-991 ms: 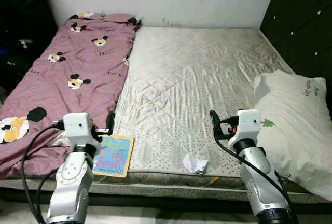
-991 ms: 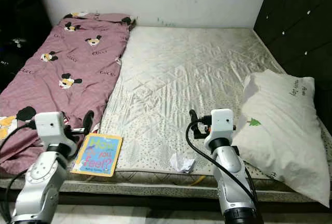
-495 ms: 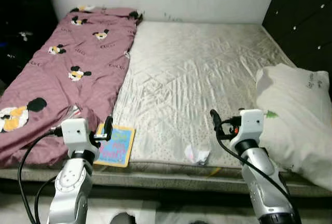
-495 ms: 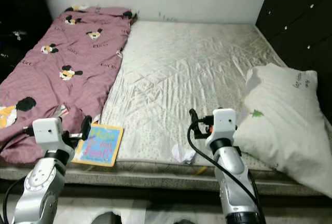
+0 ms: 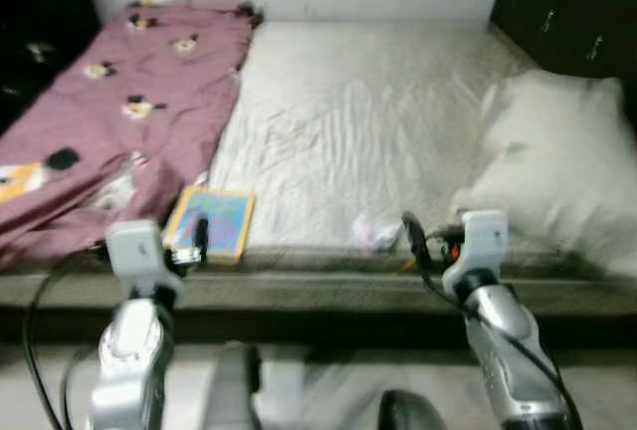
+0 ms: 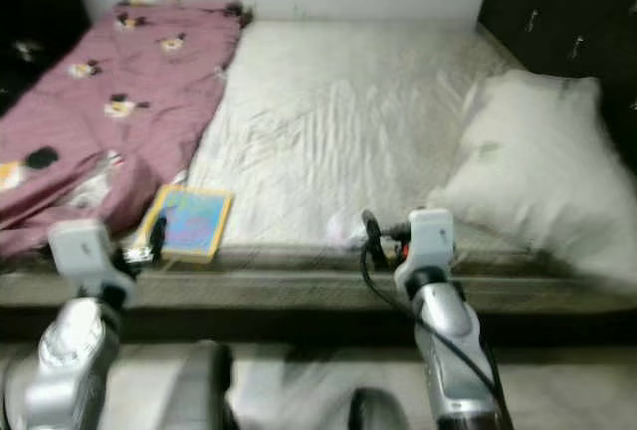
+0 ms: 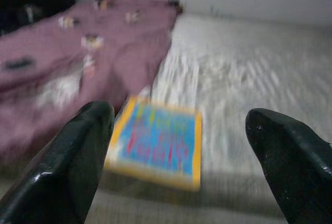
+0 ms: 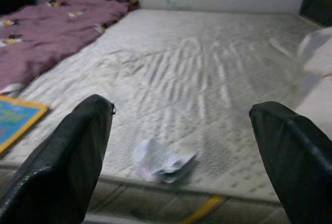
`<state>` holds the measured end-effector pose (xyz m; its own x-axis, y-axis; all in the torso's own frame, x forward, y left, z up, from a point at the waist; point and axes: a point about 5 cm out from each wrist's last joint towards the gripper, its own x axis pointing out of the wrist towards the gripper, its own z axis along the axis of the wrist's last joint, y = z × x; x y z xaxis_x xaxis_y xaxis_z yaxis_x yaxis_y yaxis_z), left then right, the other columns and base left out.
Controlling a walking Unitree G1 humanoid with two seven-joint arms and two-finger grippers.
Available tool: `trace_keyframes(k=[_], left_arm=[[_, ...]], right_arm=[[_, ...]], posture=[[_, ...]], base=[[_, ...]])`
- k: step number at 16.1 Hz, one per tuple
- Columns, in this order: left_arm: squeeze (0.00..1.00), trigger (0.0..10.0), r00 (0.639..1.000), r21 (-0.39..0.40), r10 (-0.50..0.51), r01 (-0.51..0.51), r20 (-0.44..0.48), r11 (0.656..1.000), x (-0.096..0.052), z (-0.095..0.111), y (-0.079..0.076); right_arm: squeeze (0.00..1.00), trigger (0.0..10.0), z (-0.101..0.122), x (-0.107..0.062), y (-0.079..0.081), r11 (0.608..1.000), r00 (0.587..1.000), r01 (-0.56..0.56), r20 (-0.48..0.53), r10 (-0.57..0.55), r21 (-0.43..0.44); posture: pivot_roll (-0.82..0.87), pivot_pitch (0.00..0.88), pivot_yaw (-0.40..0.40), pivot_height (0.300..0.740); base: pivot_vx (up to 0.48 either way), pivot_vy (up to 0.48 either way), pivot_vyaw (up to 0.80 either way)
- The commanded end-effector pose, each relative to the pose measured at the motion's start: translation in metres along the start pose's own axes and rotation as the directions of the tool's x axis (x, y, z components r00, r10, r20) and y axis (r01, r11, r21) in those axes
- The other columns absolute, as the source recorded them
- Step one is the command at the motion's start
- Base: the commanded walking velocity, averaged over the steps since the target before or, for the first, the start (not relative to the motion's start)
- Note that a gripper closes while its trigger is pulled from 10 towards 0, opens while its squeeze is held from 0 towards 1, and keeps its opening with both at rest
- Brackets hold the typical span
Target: Clean up the room
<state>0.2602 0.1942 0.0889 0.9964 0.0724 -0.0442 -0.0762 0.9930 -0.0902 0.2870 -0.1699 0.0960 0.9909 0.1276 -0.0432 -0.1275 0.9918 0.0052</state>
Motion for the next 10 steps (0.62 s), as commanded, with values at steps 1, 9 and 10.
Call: trace_keyframes(k=[1,9,10], left_arm=[[0.0,10.0,1.0,0.024,0.004,-0.005,0.028,1.0,0.0029,0.0085,0.0017],[0.0,10.0,0.999,0.002,-0.017,0.017,0.027,1.0,-0.0048,0.0065,-0.001],[0.0,10.0,0.999,0.002,-0.02,0.02,0.025,1.0,-0.0053,0.0065,-0.0016]], right_arm=[[0.0,10.0,0.0068,0.0027,0.0054,1.0,0.999,-0.03,0.024,0.031,-0.005],[0.0,10.0,0.0092,0.0014,0.0105,0.998,0.997,-0.068,0.03,0.069,-0.017],[0.0,10.0,0.0096,0.0017,0.011,0.997,0.997,-0.071,0.031,0.072,-0.017]], posture=[[0.02,0.061,-0.003,0.602],[0.03,0.057,-0.016,0.602],[0.03,0.056,-0.018,0.602]], base=[[0.0,0.0,0.0],[0.198,0.0,0.0],[0.352,0.0,0.0]])
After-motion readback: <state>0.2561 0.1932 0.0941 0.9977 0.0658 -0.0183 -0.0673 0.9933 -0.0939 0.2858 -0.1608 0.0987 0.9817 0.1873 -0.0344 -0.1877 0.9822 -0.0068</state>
